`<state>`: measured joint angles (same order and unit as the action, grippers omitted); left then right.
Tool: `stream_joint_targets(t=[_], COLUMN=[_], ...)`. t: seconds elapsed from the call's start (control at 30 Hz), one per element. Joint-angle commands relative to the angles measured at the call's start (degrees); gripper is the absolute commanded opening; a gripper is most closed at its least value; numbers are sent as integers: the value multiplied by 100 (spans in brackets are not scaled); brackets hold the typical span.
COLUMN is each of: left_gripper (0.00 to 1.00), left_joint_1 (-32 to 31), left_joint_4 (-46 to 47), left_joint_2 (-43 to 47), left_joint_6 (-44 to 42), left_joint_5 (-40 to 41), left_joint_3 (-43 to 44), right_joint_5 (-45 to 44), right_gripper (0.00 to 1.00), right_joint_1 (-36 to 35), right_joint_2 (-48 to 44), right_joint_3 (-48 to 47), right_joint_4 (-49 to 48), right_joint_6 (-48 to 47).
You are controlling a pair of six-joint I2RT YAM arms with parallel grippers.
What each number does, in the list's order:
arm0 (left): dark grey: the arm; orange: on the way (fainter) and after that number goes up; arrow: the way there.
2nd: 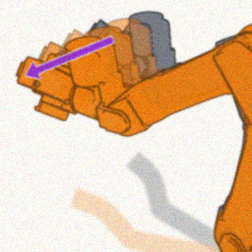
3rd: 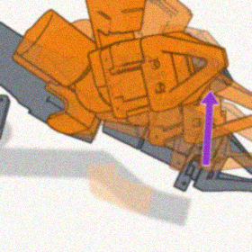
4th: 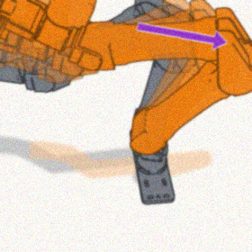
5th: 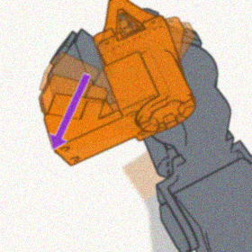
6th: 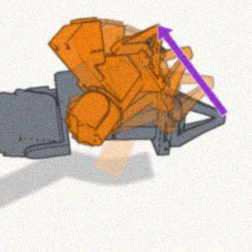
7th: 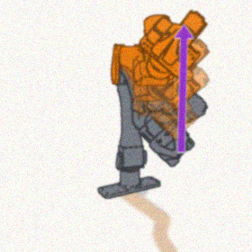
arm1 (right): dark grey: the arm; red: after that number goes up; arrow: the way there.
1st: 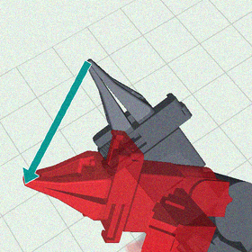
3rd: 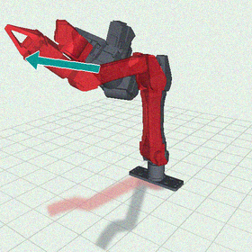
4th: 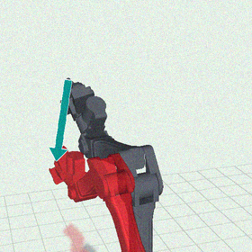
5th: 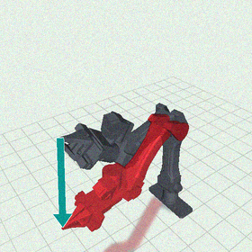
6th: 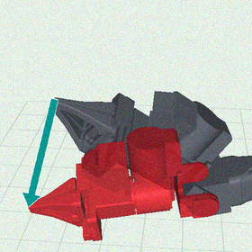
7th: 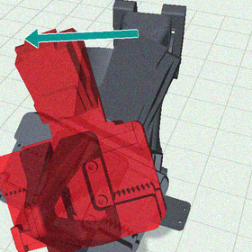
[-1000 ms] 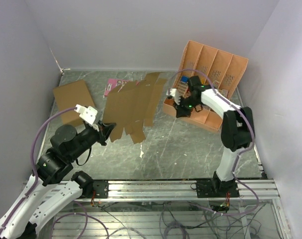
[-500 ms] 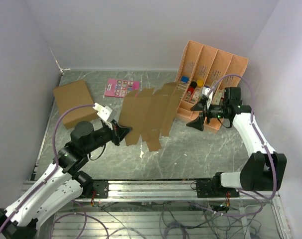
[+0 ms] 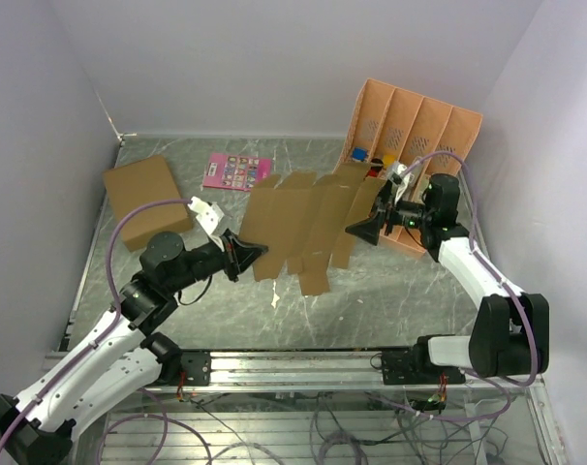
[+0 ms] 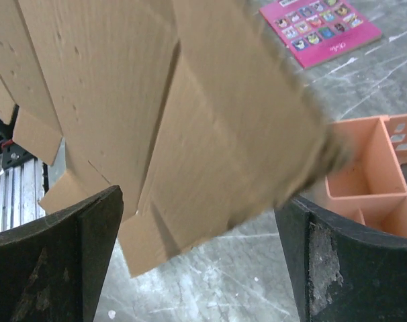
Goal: Fold the paper box
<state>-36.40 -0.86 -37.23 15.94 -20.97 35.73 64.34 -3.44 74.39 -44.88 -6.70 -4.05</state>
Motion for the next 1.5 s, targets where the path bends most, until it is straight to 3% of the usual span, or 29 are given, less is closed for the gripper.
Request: stream_joint_targets(t=[0.0, 0.1, 0.2, 0.37, 0.47, 0.87, 1.2, 1.47], left_gripper=[7, 7, 7, 7, 7, 7, 7, 7], left_joint_1=[37, 41, 37, 37, 37, -8, -725, -767], left_joint_4=[318, 177, -56, -150, -59, 301, 699, 690], left_joint_2=[-92, -192, -289, -524, -661, -1505, -2129, -2170], left_joint_6=[-197, -338, -524, -643, -643, -301, -364, -761], left_joint_5=[-240, -214, -82, -144, -249, 37, 1283, 2053], left_joint_3=[165, 295, 459, 637, 692, 849, 783, 562], right_joint_5=[264, 468, 562, 499, 446, -249, -578, -1122], right_gripper=[91, 74, 56, 19, 10, 13, 14, 24], right_joint_1=[6, 10, 3, 3, 3, -113, -306, -297], right_joint_2=[122, 124, 30, -210, -191, -206, -12, 367], right_joint_3=[-100, -227, -370, -124, -205, -41, -59, -134], right_joint_4=[-999, -1013, -405, -546, -524, -653, -372, 437], right_joint_6=[559, 565, 112, 183, 279, 787, 643, 161])
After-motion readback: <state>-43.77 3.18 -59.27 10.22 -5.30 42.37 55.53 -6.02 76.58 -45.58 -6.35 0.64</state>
